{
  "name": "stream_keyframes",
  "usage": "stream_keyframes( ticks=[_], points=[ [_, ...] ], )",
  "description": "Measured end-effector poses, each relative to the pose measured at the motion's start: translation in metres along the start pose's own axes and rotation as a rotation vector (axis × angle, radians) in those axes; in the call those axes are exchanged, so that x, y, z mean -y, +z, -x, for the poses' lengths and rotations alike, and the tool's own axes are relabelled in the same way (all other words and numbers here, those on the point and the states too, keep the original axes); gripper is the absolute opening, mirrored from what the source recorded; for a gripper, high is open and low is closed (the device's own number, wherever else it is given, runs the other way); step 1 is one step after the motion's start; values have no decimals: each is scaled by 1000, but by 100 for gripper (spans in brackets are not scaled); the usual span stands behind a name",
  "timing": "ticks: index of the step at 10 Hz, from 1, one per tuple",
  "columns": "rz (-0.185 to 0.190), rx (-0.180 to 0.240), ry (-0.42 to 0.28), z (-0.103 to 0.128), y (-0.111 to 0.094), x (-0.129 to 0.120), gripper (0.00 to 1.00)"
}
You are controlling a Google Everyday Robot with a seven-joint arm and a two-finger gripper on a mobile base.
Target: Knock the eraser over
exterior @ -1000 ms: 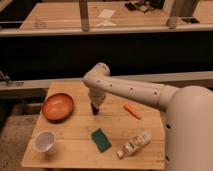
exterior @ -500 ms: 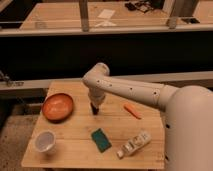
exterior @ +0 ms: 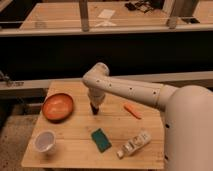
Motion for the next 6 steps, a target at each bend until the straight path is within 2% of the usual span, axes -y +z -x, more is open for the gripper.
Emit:
stream_keyframes(
  ticks=[6],
  points=[
    [-2, -1, -23, 0, 0, 2, 5]
  ],
)
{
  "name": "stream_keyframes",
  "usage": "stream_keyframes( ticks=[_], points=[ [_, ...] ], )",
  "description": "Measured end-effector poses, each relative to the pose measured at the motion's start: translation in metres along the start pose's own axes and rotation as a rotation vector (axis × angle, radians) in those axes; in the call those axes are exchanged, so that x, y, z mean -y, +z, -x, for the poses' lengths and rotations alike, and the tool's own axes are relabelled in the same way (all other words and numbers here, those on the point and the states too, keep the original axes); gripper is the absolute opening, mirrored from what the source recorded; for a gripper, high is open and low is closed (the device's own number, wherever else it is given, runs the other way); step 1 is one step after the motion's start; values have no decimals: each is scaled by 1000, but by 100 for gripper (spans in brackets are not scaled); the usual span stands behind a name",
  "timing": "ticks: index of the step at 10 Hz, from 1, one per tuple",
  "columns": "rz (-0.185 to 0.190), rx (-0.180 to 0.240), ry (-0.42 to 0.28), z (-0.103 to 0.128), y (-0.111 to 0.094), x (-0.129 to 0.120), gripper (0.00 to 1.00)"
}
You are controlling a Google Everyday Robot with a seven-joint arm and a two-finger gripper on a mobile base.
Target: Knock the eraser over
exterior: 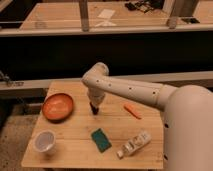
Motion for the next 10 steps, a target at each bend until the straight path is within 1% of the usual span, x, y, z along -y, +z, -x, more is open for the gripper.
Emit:
stream_keyframes(
  ticks=[7, 10],
  points=[
    [-3, -2, -29, 0, 1, 4, 5],
    [-4, -2, -30, 0, 1, 4, 5]
  ],
)
